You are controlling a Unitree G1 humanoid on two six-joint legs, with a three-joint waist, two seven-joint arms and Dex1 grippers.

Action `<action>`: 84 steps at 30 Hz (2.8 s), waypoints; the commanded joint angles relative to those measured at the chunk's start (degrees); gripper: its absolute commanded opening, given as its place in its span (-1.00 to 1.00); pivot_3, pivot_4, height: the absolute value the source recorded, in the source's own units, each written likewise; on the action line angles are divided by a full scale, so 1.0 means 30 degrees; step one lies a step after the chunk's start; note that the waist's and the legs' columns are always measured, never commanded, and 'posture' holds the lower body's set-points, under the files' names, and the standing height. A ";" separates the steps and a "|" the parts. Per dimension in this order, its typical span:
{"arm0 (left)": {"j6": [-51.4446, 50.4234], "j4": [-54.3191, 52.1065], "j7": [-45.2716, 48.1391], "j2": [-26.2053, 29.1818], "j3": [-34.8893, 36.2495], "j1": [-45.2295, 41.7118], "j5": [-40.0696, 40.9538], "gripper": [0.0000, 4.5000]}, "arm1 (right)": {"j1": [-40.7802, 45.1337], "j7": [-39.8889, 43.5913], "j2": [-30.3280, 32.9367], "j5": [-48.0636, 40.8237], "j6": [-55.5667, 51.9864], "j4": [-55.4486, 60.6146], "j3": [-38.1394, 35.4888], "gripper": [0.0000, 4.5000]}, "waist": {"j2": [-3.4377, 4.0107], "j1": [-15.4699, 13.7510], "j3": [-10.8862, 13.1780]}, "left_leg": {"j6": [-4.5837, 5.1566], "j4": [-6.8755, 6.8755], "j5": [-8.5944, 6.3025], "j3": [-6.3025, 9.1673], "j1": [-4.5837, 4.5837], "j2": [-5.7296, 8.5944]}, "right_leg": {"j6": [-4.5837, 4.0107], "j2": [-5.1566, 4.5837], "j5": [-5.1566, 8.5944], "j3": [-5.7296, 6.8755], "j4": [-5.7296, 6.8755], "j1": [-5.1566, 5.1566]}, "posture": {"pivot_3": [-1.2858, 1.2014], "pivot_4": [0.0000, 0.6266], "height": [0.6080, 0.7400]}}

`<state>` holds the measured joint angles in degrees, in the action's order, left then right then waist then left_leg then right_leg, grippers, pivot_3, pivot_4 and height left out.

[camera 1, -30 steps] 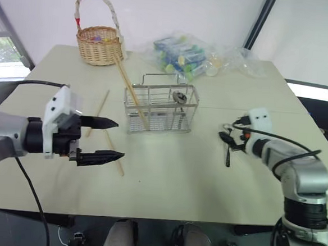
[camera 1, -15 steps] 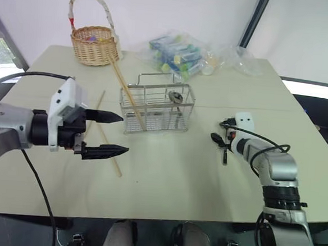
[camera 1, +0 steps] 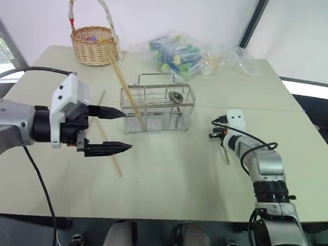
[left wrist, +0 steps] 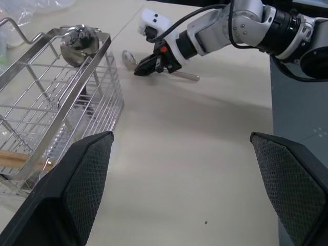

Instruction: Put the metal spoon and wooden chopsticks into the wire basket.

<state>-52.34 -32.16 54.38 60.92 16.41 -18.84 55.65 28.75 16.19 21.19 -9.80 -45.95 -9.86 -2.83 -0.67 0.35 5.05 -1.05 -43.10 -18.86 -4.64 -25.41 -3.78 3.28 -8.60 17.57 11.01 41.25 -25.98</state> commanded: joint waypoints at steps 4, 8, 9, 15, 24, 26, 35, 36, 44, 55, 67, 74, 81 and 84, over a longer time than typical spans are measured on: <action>0.0586 0.0400 -0.0156 -0.0050 -0.0249 -0.0739 -0.0433 1.00 | -0.0669 0.0233 0.0439 0.0085 0.0054 0.1801 -0.0141 -0.98 | -0.0002 0.0033 -0.0001 | 0.0000 0.0003 0.0000 0.0001 -0.0003 0.0000 | 0.0020 0.0000 -0.0011 0.0001 0.0004 0.0004 | 0.03 -0.52 -0.71; 0.0975 0.0801 -0.0330 -0.0244 -0.0441 -0.0963 -0.0897 1.00 | -0.0728 0.1242 0.0772 -0.0962 0.1131 0.5295 -0.0947 -0.98 | 0.0040 0.0086 0.0031 | -0.0001 0.0006 0.0000 -0.0003 -0.0019 0.0000 | 0.0025 -0.0008 -0.0014 -0.0001 0.0003 0.0001 | 0.03 -0.52 -0.71; 0.1090 0.0954 -0.0407 -0.0337 -0.0468 -0.1040 -0.1018 1.00 | -0.0335 0.1426 0.0591 -0.1726 0.1202 0.6231 -0.1591 -0.98 | 0.0050 0.0099 0.0041 | -0.0001 0.0007 0.0000 -0.0007 -0.0019 0.0000 | 0.0028 -0.0009 -0.0016 -0.0002 0.0003 -0.0001 | 0.03 -0.52 -0.71; 0.1460 0.1233 -0.0973 -0.1037 -0.0662 -0.1383 -0.1541 1.00 | 0.4860 0.1262 -0.1112 -0.4791 0.2175 0.7584 -0.3296 -0.98 | 0.0008 0.0191 0.0057 | -0.0001 0.0027 0.0004 -0.0032 -0.0006 -0.0009 | 0.0079 -0.0002 0.0006 -0.0021 0.0044 -0.0099 | 0.03 -0.52 -0.71; 0.1340 0.0753 -0.2344 -0.1504 0.0093 -0.1181 -0.1620 1.00 | 1.0167 0.0128 -0.5362 -0.4031 0.7392 0.1205 -0.2158 -0.98 | -0.0052 0.0144 0.0029 | 0.0000 -0.0010 0.0004 -0.0050 -0.0082 0.0001 | 0.0032 -0.0015 -0.0016 -0.0015 0.0252 -0.0206 | 0.03 -0.52 -0.71; 0.1241 0.0607 -0.2635 -0.1514 0.0285 -0.1093 -0.1462 1.00 | 1.0327 0.0226 -0.5522 -0.3291 0.8832 -0.0005 -0.1630 -0.98 | -0.0054 0.0134 0.0028 | -0.0002 -0.0010 0.0005 -0.0043 -0.0094 0.0004 | 0.0033 -0.0004 -0.0017 -0.0014 0.0266 -0.0209 | 0.03 -0.52 -0.71; 0.0329 -0.0577 -0.3890 -0.1028 0.1973 -0.0232 -0.0457 1.00 | 0.9587 0.1226 -0.6235 -0.1189 1.5519 -0.5183 -0.0447 -0.98 | -0.0050 0.0201 0.0030 | -0.0088 -0.0042 0.0054 -0.0124 -0.0143 0.0023 | 0.0035 -0.0007 -0.0014 -0.0012 0.0280 -0.0230 | 0.03 -0.52 -0.71; 0.0273 -0.0622 -0.4000 -0.0973 0.2026 -0.0245 -0.0374 1.00 | 0.9490 0.1247 -0.6312 -0.1114 1.5862 -0.5499 -0.0430 -0.98 | -0.0053 0.0208 0.0029 | -0.0087 -0.0043 0.0053 -0.0125 -0.0143 0.0022 | 0.0037 -0.0005 -0.0012 -0.0013 0.0280 -0.0231 | 0.03 -0.52 -0.71; 0.0026 -0.0679 -0.4413 -0.0554 0.2250 -0.0380 0.0175 1.00 | 0.8807 0.0982 -0.6802 -0.1736 1.5798 -0.5397 -0.0940 0.10 | -0.0050 0.0208 0.0030 | -0.0061 -0.0045 0.0040 -0.0106 -0.0133 -0.0001 | 0.0037 0.0015 -0.0001 -0.0011 0.0311 -0.0241 | 0.03 -0.52 -0.71; 0.0516 0.1256 -0.4360 -0.0827 0.1385 -0.1881 -0.0404 1.00 | 0.7823 0.0396 -0.4479 -0.2645 1.2303 -0.0684 -0.1721 0.98 | -0.0052 0.0131 0.0029 | -0.0082 -0.0051 0.0052 -0.0099 -0.0162 0.0009 | 0.0040 0.0009 -0.0003 -0.0011 0.0308 -0.0241 | 0.03 -0.52 -0.71; -0.2079 0.7324 -0.9822 -0.1219 0.1158 -0.4365 -0.3591 1.00 | 0.6144 0.9682 0.5319 -0.9626 0.3306 0.6805 -0.2969 0.98 | -0.0073 0.0114 0.0023 | -0.0005 0.0025 0.0011 -0.0096 -0.0058 0.0011 | 0.0053 0.0015 0.0014 -0.0002 0.0268 -0.0164 | 0.03 -0.52 -0.71; -0.3672 1.3782 -1.1976 -0.3022 -0.1676 -0.8631 -0.6948 1.00 | -0.0598 1.2612 0.8259 -1.1674 0.1844 1.2342 -0.2877 0.98 | -0.0212 -0.0017 -0.0018 | 0.0013 0.0020 -0.0003 -0.0082 0.0004 0.0029 | 0.0081 -0.0024 0.0034 0.0023 0.0210 -0.0032 | 0.03 -0.52 -0.71; 0.0655 2.2369 -0.9759 -0.5393 -0.5376 -1.2217 -1.1435 1.00 | -0.2951 1.0699 0.7930 -1.2903 0.0915 1.4465 -0.3598 0.98 | -0.0267 -0.0362 -0.0043 | -0.0015 0.0028 0.0011 -0.0081 0.0013 -0.0008 | 0.0038 0.0005 0.0007 0.0030 0.0048 0.0063 | 0.03 -0.52 -0.71; 0.2447 2.5404 -0.9011 -0.6232 -0.6005 -1.3146 -1.2837 1.00 | -0.3495 1.0151 0.7998 -1.3414 0.0720 1.5056 -0.4003 0.98 | -0.0271 -0.0368 -0.0046 | -0.0046 0.0033 0.0029 -0.0086 0.0006 -0.0001 | 0.0034 0.0000 0.0006 0.0040 0.0024 0.0076 | 0.03 -0.52 -0.71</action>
<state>-48.76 40.95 26.00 42.49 -1.07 -55.91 19.87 18.14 47.64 44.93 -48.12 -43.66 33.15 -12.35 -1.48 -0.76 4.91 -1.22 -43.01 -18.75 -4.91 -25.40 -3.77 3.38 -8.60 17.59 11.13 41.33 -25.71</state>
